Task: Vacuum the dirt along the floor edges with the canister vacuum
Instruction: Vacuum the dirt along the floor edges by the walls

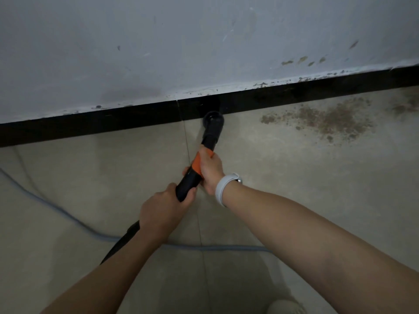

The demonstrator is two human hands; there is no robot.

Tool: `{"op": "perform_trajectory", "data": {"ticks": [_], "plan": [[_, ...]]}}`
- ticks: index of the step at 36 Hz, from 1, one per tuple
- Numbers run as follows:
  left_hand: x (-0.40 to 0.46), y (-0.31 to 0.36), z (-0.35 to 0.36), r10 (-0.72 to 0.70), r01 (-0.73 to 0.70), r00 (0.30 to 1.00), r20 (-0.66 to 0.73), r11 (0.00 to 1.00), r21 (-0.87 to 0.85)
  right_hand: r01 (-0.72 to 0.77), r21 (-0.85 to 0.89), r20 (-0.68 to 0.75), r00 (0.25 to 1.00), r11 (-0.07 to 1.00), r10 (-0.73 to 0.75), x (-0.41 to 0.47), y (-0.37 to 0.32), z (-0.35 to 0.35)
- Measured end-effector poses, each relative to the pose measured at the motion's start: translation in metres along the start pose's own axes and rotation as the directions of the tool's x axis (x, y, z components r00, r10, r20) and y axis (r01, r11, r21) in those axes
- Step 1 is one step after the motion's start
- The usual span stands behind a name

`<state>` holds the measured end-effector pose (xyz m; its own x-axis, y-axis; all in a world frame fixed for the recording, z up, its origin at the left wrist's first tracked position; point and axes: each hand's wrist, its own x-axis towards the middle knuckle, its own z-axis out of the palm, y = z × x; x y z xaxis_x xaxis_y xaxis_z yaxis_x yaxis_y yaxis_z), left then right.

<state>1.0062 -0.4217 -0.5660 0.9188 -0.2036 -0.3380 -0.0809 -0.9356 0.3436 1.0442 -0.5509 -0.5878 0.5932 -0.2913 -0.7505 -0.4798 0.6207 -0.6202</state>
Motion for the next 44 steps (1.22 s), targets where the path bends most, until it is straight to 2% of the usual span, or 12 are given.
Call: {"op": "perform_trajectory", "data": {"ticks": [9,19,26,32,38,44], "plan": [[-0.001,-0.010,-0.004,-0.030,0.031,0.999,0.016,0.997,-0.070,-0.017,-0.045,0.019,1.000,0.999,0.018,-0.008,0.000,0.010],[0.009,0.053,0.014,0.092,-0.078,0.987,0.131,0.991,-0.111,0.073,-0.088,-0.205,0.975,0.993,-0.089,-0.002,-0.035,-0.047],[0.010,0.088,0.027,0.190,-0.175,0.964,0.184,0.980,-0.093,0.069,0.004,-0.273,0.960,0.998,-0.065,-0.003,-0.048,-0.094],[0.008,0.105,0.032,0.266,-0.270,0.942,0.203,0.963,-0.006,0.105,0.054,-0.372,0.925,0.993,-0.077,-0.003,-0.046,-0.116],[0.025,0.113,0.021,0.277,-0.294,0.934,0.227,0.955,0.045,0.099,0.105,-0.323,0.944,0.989,-0.060,0.000,-0.061,-0.113],[0.033,0.108,0.019,0.244,-0.253,0.960,0.138,0.966,0.051,0.093,0.087,-0.256,0.964,0.992,-0.068,0.011,-0.068,-0.098]]}}
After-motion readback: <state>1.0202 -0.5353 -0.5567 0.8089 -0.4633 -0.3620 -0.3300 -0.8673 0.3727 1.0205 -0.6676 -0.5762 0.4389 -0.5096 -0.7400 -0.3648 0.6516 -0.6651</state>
